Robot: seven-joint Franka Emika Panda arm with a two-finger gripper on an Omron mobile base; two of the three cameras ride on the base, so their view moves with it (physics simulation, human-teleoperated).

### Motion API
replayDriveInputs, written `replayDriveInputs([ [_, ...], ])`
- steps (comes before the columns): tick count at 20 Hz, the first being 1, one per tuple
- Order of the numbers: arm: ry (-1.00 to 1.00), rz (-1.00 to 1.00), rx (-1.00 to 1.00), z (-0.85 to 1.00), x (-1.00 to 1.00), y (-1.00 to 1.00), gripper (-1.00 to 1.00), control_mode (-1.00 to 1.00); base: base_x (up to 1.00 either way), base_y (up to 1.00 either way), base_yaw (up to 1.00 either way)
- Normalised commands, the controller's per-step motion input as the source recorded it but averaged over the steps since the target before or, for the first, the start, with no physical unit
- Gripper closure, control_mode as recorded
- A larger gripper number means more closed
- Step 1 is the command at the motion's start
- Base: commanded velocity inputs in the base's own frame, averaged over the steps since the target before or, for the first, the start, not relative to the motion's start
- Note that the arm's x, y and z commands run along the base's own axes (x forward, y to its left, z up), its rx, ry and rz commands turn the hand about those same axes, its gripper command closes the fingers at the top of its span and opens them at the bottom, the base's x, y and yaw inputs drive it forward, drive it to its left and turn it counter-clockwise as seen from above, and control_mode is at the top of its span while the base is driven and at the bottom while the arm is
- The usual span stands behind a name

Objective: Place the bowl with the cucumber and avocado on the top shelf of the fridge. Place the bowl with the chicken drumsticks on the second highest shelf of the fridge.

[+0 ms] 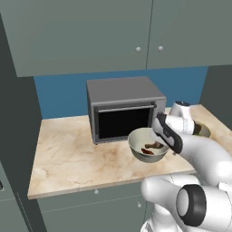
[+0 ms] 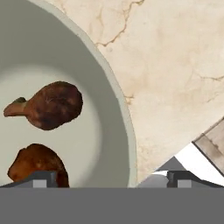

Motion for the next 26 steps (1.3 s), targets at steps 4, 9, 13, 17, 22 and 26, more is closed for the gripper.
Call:
replayDriveInputs([
  [4, 0.00, 0.00, 0.00, -0.40, 0.15, 0.00, -1.00, -1.00, 0.00, 0.00, 0.00],
  [9, 0.01, 0.00, 0.00, -0.38, 0.00, 0.00, 1.00, -1.00, 0.00, 0.00, 0.00],
  [13, 0.00, 0.00, 0.00, 0.00, 0.00, 0.00, 1.00, -1.00, 0.00, 0.00, 0.00],
  [17, -0.01, 0.00, 0.00, 0.01, -0.13, 0.00, 1.00, -1.00, 0.00, 0.00, 0.00],
  [22, -0.09, 0.00, 0.00, 0.31, -0.49, 0.00, 1.00, -1.00, 0.00, 0.00, 0.00],
  [26, -0.08, -0.03, 0.00, 0.83, -0.84, 0.01, 1.00, -1.00, 0.00, 0.00, 0.00],
])
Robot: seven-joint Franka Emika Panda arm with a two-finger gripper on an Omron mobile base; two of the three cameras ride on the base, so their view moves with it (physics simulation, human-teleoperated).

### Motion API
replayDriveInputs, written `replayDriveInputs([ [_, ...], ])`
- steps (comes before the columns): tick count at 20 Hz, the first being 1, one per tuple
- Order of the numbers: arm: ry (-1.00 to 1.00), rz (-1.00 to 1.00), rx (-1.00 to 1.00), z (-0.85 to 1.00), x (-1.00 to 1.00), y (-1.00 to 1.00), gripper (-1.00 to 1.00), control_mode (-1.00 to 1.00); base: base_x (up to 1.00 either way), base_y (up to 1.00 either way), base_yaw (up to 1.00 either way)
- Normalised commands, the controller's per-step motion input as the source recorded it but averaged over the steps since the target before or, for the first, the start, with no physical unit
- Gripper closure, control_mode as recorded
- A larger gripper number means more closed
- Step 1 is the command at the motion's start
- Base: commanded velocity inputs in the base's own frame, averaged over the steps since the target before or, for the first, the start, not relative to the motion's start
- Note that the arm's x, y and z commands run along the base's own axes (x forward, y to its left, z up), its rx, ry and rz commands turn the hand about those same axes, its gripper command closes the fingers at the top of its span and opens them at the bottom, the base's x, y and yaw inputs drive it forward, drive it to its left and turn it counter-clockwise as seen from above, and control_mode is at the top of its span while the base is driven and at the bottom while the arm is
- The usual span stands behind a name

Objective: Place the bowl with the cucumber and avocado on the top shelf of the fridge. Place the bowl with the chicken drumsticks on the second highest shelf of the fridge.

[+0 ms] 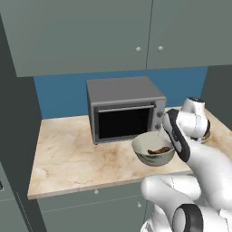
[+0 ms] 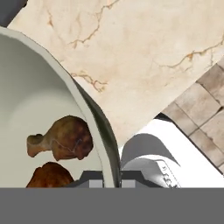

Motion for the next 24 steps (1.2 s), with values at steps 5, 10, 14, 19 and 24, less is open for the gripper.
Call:
replayDriveInputs([
  [5, -0.09, -0.05, 0.00, 1.00, -0.66, 0.14, 1.00, -1.00, 0.00, 0.00, 0.00],
  [10, -0.14, -0.05, 0.00, 1.00, -0.42, 0.12, 1.00, -1.00, 0.00, 0.00, 0.00],
  [14, -0.14, -0.08, 0.00, 0.72, -0.17, 0.24, 1.00, -1.00, 0.00, 0.00, 0.00],
  [19, -0.03, -0.03, 0.00, 0.11, -0.04, 0.07, 1.00, -1.00, 0.00, 0.00, 0.00],
  [24, 0.00, 0.00, 0.00, 0.00, 0.00, 0.00, 1.00, 1.00, -0.63, -0.01, -0.02],
])
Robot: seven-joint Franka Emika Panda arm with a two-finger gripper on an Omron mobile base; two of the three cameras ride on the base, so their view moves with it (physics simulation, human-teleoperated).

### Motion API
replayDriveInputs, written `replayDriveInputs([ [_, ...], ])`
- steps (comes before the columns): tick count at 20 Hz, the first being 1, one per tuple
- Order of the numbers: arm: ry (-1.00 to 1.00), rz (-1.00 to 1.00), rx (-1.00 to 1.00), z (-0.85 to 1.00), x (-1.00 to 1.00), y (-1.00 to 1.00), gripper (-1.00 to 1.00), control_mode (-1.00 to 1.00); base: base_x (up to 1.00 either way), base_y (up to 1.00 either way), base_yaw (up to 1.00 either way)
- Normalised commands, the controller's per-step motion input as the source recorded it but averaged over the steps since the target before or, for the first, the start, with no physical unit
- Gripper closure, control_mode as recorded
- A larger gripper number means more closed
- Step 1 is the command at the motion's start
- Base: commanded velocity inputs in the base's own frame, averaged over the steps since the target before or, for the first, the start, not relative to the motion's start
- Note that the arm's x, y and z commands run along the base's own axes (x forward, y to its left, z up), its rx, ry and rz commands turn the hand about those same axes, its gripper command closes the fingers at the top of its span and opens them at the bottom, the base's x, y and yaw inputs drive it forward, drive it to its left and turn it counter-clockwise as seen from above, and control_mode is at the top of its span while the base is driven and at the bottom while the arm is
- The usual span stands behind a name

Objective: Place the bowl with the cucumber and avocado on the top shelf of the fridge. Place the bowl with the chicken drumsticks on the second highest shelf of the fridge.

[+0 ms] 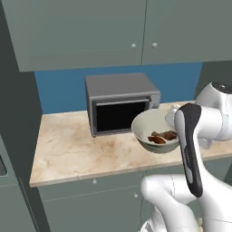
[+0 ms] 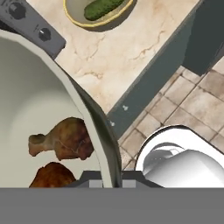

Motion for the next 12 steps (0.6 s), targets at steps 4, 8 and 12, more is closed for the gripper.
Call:
replayDriveInputs([
  [4, 0.00, 0.00, 0.00, 0.00, 0.00, 0.00, 1.00, 1.00, -0.98, -0.12, -0.12],
  [8, 0.00, 0.00, 0.00, 0.00, 0.00, 0.00, 1.00, 1.00, -0.71, -0.18, -0.22],
  [12, 0.00, 0.00, 0.00, 0.00, 0.00, 0.00, 1.00, 1.00, -0.56, -0.21, -0.29],
])
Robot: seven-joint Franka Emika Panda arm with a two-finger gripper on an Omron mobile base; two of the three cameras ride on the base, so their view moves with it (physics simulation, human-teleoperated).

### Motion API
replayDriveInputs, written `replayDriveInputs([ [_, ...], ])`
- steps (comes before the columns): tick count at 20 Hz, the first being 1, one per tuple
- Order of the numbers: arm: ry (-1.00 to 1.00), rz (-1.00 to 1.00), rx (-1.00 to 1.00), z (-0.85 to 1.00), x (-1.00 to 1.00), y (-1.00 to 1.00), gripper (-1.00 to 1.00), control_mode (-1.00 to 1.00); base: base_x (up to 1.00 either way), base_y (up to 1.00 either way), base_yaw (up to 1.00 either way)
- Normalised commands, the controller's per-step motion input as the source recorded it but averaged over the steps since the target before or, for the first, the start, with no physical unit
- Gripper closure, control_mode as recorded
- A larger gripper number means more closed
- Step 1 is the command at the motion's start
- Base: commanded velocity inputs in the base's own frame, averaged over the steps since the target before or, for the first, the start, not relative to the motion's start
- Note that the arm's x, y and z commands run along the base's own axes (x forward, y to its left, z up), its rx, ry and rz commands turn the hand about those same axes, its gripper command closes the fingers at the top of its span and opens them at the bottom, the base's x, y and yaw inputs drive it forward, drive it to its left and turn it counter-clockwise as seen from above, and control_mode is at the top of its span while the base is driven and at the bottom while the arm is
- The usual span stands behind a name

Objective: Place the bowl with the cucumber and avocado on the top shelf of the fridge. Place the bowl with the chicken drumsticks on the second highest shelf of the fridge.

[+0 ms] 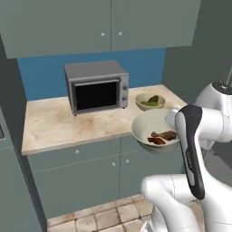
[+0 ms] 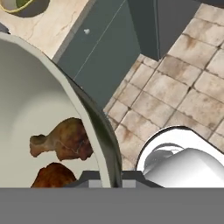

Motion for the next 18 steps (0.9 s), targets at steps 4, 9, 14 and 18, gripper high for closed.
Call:
replayDriveInputs([
  [4, 0.00, 0.00, 0.00, 0.00, 0.00, 0.00, 1.00, 1.00, -0.77, -0.52, -0.44],
  [9, 0.00, 0.00, 0.00, 0.00, 0.00, 0.00, 1.00, 1.00, -0.68, -0.86, -0.42],
  [14, 0.00, 0.00, 0.00, 0.00, 0.00, 0.00, 1.00, 1.00, -0.04, -1.00, -0.36],
  [18, 0.00, 0.00, 0.00, 0.00, 0.00, 0.00, 1.00, 1.00, 0.29, -1.00, -0.18],
])
